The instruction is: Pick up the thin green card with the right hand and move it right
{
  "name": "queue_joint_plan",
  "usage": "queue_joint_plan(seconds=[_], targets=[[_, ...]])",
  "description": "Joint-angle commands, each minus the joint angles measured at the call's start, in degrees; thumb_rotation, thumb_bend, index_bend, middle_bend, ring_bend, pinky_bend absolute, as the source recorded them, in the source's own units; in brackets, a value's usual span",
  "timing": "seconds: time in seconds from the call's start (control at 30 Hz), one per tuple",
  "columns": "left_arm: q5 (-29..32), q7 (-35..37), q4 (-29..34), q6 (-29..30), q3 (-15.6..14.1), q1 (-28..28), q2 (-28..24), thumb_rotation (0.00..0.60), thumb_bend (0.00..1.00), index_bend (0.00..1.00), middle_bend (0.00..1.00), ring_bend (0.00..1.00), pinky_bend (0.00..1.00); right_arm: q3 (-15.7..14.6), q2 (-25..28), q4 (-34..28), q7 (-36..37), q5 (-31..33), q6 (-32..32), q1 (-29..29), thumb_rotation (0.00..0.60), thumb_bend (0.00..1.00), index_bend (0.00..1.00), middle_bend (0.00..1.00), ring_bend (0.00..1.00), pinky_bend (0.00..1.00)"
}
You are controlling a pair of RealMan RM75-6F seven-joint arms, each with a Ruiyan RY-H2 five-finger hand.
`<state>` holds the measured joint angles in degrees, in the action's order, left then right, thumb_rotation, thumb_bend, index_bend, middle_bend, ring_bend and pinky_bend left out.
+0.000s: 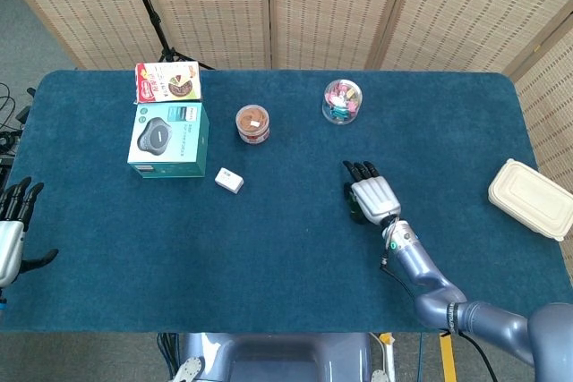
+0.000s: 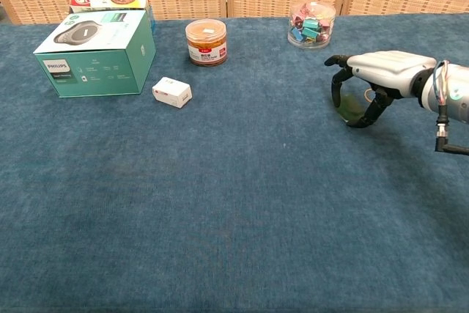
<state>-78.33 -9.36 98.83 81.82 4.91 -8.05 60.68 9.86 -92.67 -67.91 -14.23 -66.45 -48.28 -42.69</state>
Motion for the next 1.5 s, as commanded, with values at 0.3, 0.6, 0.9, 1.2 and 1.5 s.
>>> queue_joint_plan(seconds=[0.3,0.6,0.9,1.2,1.5], targets=[[0.07,-0.06,0.03,-0.30,0.01,-0.16,-0.02,0.600,0.00,0.00,0.00,0.00,0.00,-0.42,0.34,-0.49,-0.25,0.53,0.39,0.21,0.600,0.34,0.45,0.00,0.00,0.00],[0.04,0.16,-0.02,-0.24,0.01,-0.12,-0.07,0.600,0.00,0.00,0.00,0.00,0.00,-0.46,0.29,-0.20,-0.36,0.91,0.51,0.20,0.600,0.37,0.50,0.00,0.00,0.00],[0.14,0.16,0.02,-0.26,0.06,-0.15,-0.07,0.600,0.00,0.00,0.00,0.00,0.00,-0.33,0.48,-0.25,-0.44,1.43,1.17,-0.09,0.600,0.43,0.52,0.00,0.00,0.00],[0.04,0.24,-0.05,-0.14,0.03,-0.08,-0.08,0.600,0.00,0.00,0.00,0.00,0.00,-0.31,1.27,-1.34,-2.58,4.39,3.21,-0.73,0.600,0.43,0.50,0.00,0.00,0.00],[0.15,0.11,-0.05,-0.15,0.09,-0.12,-0.02,0.600,0.00,0.00,0.00,0.00,0.00,-0.35,1.78,-1.70,-4.68,7.48,4.60,-1.48,0.600,0.45,0.54,0.00,0.00,0.00]])
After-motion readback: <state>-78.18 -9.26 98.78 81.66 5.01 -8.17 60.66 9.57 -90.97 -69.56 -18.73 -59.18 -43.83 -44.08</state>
